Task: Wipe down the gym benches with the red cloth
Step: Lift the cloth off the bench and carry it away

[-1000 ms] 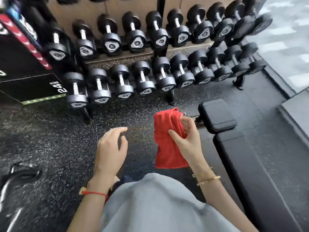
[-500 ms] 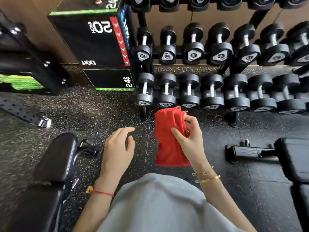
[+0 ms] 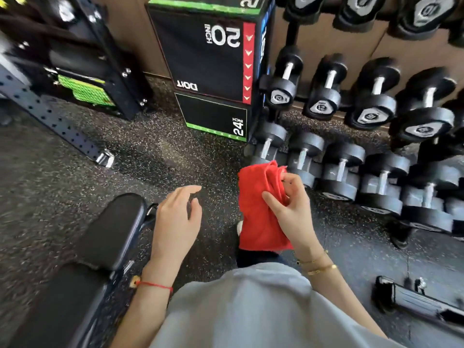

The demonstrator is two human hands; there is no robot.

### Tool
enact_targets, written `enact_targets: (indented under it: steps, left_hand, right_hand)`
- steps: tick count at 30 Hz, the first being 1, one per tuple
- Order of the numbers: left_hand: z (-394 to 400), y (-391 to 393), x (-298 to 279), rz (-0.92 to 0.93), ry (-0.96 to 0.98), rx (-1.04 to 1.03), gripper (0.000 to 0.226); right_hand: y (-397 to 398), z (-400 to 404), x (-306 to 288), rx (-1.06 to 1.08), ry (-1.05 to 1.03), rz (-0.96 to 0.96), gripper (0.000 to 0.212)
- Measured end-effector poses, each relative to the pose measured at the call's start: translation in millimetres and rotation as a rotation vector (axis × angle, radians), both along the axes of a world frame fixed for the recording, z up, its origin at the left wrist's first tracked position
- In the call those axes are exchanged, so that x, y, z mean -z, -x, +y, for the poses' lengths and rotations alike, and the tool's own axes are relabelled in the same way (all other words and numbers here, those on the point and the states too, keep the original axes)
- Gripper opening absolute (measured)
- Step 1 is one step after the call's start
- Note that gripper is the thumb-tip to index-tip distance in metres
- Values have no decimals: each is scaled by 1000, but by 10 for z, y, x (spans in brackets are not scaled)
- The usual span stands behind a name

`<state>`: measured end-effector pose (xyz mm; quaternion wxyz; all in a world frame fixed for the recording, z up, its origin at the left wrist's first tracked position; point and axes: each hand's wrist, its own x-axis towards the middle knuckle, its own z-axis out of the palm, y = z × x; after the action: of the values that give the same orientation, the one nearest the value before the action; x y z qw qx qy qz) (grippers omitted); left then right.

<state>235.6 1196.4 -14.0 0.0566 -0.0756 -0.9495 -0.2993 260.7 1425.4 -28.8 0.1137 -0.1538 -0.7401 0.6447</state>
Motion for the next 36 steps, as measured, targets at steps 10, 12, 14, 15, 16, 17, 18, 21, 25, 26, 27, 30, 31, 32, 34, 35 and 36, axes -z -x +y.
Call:
enact_targets:
  steps: [10,12,14,15,16,17,18,21,25,26,27,30,31,32,34,35,36]
  left_hand:
    - [132,1611,-126,15,-29,-200,28]
    - [131,1850,-124,-4,-19,-225,28]
    - [98,2059,-128,-20,-8,-240,28]
    - [76,2172,-128,-26,-3,-245,28]
    - [48,2290,-122,-32,0,-251,28]
    - [19,2409,-118,-38,0,-257,28]
    - [-12,2532,-110,-42,-4,-263,27]
    - [-164,2939,-66,-43,-11,-267,27]
    - [-489,3598,2,-44,4,-245,27]
    - [-594,3777,0,-42,5,-243,27]
    - [-713,3961,-11,-38,3,-241,27]
    - [-1123,4571,-80,-17,13,-211,26]
    - [-1263,4779,-110,-9,22,-198,26]
    - [-1404,4991,-138,-4,35,-184,26]
    - [-1664,5397,-196,12,73,-152,27]
    - [-1781,5581,-218,9,88,-133,27]
    - [-1910,5808,-235,1,99,-112,27]
  right_hand:
    - [2195,200,-225,-201,-93,47,36]
    - [2537,151,-251,-239,-85,49,35]
    - [2821,90,-249,-247,-75,37,36]
    - [2951,60,-242,-252,-73,30,36]
    - [3077,25,-231,-259,-73,24,36]
    - [3196,-14,-215,-267,-74,18,35]
    - [3317,-55,-193,-276,-73,12,35]
    - [3694,-213,-125,-289,-66,-9,35]
    - [4275,-521,-37,-256,-75,-23,35]
    - [4443,-620,-27,-247,-74,-28,35]
    - [4621,-737,-24,-239,-70,-31,35]
    - [5171,-1138,-52,-200,-55,-22,36]
    - [5363,-1280,-70,-189,-49,-12,36]
    - [5558,-1426,-87,-183,-42,-3,37]
    - [5913,-1701,-121,-183,-28,-1,37]
    - [6068,-1820,-134,-178,-28,2,37]
    - [6253,-1943,-138,-163,-25,8,37]
